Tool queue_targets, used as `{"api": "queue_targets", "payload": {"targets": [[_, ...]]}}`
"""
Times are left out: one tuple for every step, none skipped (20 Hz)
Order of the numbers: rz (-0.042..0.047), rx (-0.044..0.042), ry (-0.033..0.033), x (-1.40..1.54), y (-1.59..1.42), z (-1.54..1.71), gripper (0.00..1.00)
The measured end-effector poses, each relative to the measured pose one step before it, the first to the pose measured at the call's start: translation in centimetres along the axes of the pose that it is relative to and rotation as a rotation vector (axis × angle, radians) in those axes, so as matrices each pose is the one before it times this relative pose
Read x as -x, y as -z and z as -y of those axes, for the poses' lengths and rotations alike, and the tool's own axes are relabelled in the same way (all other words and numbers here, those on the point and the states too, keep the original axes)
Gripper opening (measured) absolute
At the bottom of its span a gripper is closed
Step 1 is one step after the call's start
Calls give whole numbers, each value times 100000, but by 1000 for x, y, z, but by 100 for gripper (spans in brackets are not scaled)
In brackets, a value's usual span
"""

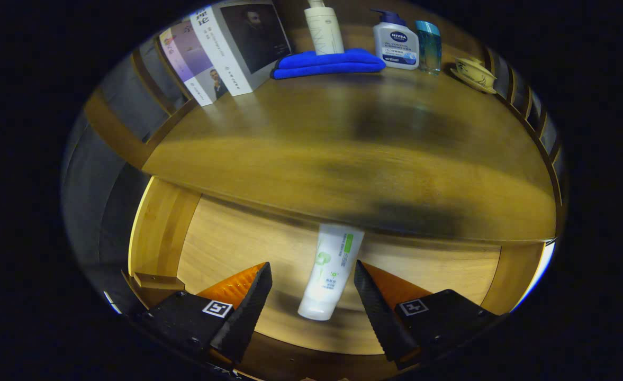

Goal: Pull open the drawer, take out the items inside it, and place them on the countertop above the cabinet.

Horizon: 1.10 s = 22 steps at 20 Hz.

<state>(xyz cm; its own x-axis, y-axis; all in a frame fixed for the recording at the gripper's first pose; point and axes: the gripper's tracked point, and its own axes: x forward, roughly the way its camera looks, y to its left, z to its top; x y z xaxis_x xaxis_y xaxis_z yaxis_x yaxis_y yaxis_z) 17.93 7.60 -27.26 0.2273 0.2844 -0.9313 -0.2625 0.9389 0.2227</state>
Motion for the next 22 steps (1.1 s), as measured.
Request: {"api": "queue_targets", "payload": {"targets": [[-749, -678, 991, -426, -30, 301, 97], [-1666, 203, 557, -504, 312, 166, 96], [-2240, 1032, 980, -319, 332, 337, 96], [-1173, 1136, 1005, -176, 268, 18, 97], [-847, 708, 560, -197, 22, 54, 96], [-556, 13, 56, -208, -72, -62, 96], [-1390, -454, 15, -311, 170, -36, 90], [-1298, 400, 1532, -151, 49, 522, 83], [-182, 1421, 1691, 8, -192, 722, 77], [-209, 615, -545, -100, 73, -158, 70], [-1106, 592, 590, -202, 84, -125, 64], [-506, -62, -602, 242, -89, -87, 58], [-102, -173, -781, -478, -56, -113, 53], [66, 492, -763, 590, 166, -135, 44], [-477, 2058, -788, -102, 296, -354, 44], [-958, 2715, -192, 135, 414, -144, 44], [82, 2074, 138, 208, 261, -185, 44], [1131, 950, -703, 535, -65, -208, 44], [1614, -692, -1036, 703, -342, -240, 44], [1580, -362, -1230, 618, -170, -188, 44], [889, 426, -576, 611, -58, -94, 44], [535, 563, -128, 773, 83, 113, 44]]}}
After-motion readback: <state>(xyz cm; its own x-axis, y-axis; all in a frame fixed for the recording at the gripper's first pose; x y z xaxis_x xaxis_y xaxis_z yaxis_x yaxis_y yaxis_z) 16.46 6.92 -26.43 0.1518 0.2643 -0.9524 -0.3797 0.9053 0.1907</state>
